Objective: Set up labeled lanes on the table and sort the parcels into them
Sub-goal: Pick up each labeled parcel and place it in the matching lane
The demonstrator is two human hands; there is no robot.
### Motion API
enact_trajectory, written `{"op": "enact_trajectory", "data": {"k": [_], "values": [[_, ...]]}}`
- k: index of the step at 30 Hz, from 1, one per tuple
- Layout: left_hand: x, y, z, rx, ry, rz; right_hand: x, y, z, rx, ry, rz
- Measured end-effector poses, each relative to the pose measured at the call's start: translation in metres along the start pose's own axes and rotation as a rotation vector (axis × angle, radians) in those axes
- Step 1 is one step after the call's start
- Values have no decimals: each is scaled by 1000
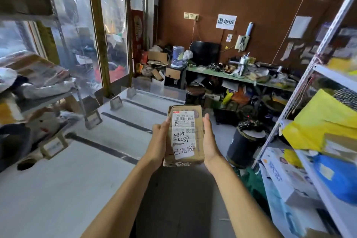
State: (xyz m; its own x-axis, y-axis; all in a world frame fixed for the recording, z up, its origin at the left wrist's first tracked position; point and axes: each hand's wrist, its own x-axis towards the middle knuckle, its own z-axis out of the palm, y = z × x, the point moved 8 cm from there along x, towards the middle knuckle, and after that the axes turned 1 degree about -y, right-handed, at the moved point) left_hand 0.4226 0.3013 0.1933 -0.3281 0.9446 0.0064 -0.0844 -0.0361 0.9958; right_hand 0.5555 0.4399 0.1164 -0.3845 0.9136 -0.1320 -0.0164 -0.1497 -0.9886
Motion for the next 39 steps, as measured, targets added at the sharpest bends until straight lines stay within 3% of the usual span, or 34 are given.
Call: {"op": "enact_trajectory", "data": {"k": [11, 26, 33, 39], "values": [[107, -5, 55, 42, -31, -70, 36, -64, -40, 79, 57, -29], [308, -12, 121, 65, 185, -72, 264, -98, -109, 30, -153, -29], [371, -19, 107, 59, 308, -97, 337, -108, -89, 48, -308, 3], [429, -26, 55, 49, 425, -47, 414, -106, -39, 9, -384, 10]]}}
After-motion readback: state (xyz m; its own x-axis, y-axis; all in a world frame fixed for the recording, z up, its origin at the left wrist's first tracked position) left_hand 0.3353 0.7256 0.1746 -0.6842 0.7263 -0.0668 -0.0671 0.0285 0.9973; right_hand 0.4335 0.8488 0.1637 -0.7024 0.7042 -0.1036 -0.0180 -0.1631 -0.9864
